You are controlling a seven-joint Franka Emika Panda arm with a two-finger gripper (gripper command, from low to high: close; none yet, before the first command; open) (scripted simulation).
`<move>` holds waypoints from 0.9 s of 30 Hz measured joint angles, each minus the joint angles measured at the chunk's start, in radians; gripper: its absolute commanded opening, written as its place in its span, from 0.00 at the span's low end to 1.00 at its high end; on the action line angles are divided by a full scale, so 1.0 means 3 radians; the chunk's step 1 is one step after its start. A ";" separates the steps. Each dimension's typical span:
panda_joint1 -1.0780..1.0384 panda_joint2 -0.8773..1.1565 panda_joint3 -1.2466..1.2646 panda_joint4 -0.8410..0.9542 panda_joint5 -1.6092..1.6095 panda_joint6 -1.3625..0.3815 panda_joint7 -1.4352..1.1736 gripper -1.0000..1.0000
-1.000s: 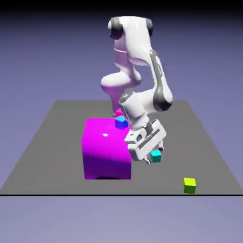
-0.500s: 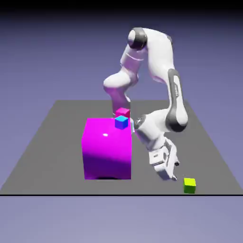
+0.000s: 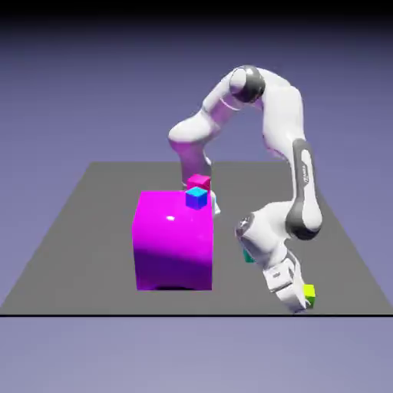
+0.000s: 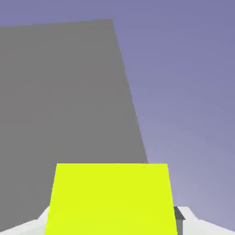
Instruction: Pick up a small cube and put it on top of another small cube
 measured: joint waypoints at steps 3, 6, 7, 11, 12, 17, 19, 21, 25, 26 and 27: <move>-0.0189 -0.0362 0.0003 -0.0157 -0.0376 -0.0175 0.0022 0.00; -0.0452 -0.0725 0.0059 -0.0285 -0.0780 -0.0395 0.0023 0.00; -0.0540 -0.0846 0.0077 -0.0328 -0.0915 -0.0468 0.0023 0.00; -0.0891 -0.1329 0.0152 -0.0499 -0.1453 -0.0762 0.0023 0.00; -0.0978 -0.1449 0.0170 -0.0542 -0.1588 -0.0835 0.0023 0.00; -0.1439 -0.2054 0.0259 -0.0755 -0.2261 -0.1202 0.0023 0.00; -0.1614 -0.2295 0.0301 -0.0841 -0.2530 -0.1349 0.0024 0.00; -0.1768 -0.2537 0.0338 -0.0926 -0.2799 -0.1496 0.0024 0.00; -0.2119 -0.3020 0.0412 -0.1098 -0.3337 -0.1789 0.0024 0.00; -0.2206 -0.3141 0.0431 -0.1140 -0.3472 -0.1863 0.0024 0.00; -0.2294 -0.3262 0.0449 -0.1183 -0.3606 -0.1936 0.0024 0.00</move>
